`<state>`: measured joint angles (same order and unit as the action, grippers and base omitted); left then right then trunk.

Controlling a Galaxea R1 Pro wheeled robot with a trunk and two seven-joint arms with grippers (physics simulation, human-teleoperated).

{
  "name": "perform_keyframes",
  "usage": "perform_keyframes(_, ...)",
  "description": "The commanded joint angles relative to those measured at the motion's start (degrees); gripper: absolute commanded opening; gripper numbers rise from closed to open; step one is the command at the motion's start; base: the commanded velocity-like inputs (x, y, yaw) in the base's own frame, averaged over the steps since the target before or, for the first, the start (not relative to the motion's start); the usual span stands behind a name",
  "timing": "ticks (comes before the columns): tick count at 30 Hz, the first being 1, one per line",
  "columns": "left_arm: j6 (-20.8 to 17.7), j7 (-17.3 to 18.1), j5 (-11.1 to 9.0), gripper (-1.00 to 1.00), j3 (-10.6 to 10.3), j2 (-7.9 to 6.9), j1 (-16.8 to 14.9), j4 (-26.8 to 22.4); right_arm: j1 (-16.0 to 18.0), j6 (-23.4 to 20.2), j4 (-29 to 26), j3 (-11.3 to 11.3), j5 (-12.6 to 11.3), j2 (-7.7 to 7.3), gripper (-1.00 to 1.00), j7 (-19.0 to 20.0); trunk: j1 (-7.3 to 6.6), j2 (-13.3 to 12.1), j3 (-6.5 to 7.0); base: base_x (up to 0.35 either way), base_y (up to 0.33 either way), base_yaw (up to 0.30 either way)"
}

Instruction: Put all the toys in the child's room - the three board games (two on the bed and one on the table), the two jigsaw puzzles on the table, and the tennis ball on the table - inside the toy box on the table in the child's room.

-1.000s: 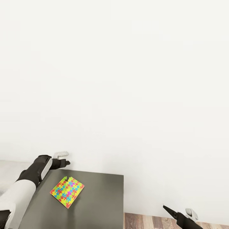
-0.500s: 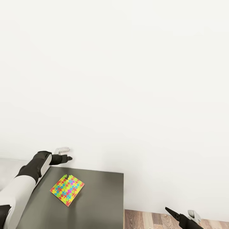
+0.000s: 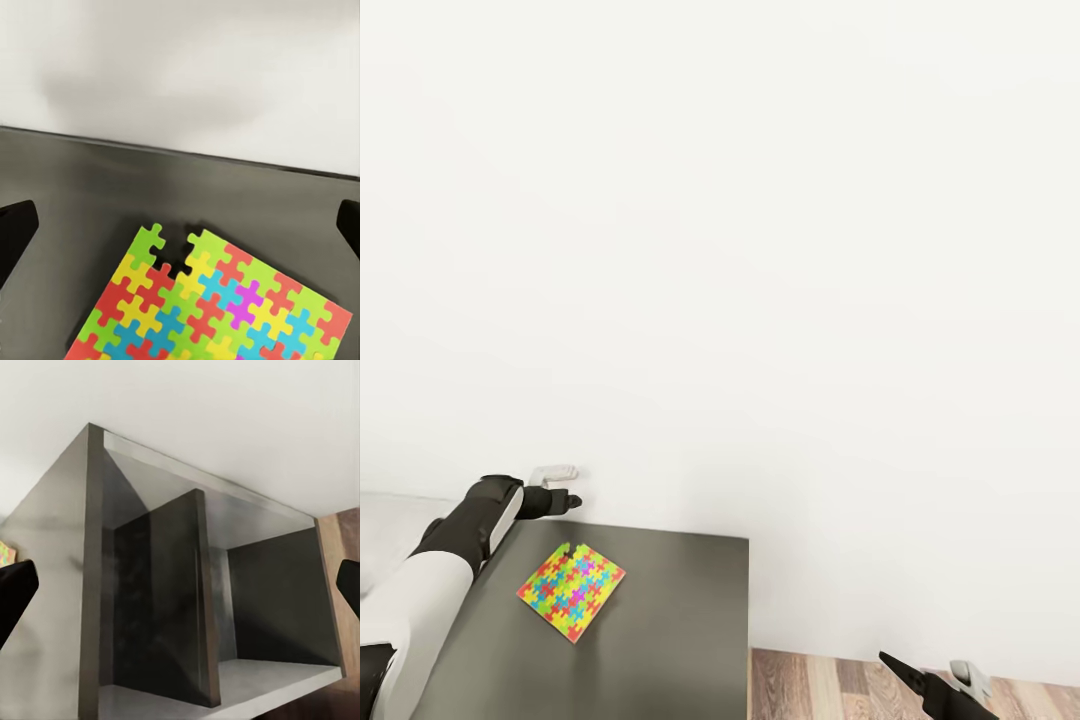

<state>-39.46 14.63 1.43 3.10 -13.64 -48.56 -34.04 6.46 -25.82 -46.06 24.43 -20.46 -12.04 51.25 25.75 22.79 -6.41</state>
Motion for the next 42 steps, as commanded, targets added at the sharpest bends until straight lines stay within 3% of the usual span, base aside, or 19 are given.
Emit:
perform_keyframes(1,-0.3,0.3,0.2,1.0,0.2,0.02,0.0,-0.1,0.0,-0.5,0.0,0.1,-0.4,0.0,1.0,0.1,0.03,0.1,-0.22,0.0,0.0,0.0)
perform_keyframes(18,1.9,1.0,0.5,1.0,0.0,0.05,0.0,0.0,0.0,-0.4,0.0,0.1,-0.4,-0.07,1.0,0.1,0.03,0.1,-1.82,0.0,0.0,0.0)
perform_keyframes(24,2.3,5.9,0.5,1.0,0.0,-0.41,0.0,1.9,0.0,-0.4,0.0,0.1,-0.4,-0.02,1.0,0.1,0.03,0.1,-2.38,0.0,0.0,0.0)
perform_keyframes(27,3.8,11.7,0.5,1.0,0.1,-1.9,0.0,2.7,0.0,-0.4,0.0,0.1,-0.4,-0.01,1.0,0.1,0.03,0.1,-2.66,0.0,0.0,0.0)
perform_keyframes(30,4.9,14.4,0.5,1.0,0.0,-2.62,0.0,3.4,0.0,-0.4,0.0,0.1,-0.5,0.0,1.0,0.1,0.03,0.1,-2.94,0.0,0.0,0.0)
perform_keyframes(42,6.3,16.1,0.7,1.0,0.0,-3.0,0.0,5.7,0.0,-0.4,0.0,0.1,-0.5,0.0,1.0,0.1,0.03,0.1,-4.07,0.0,0.0,0.0)
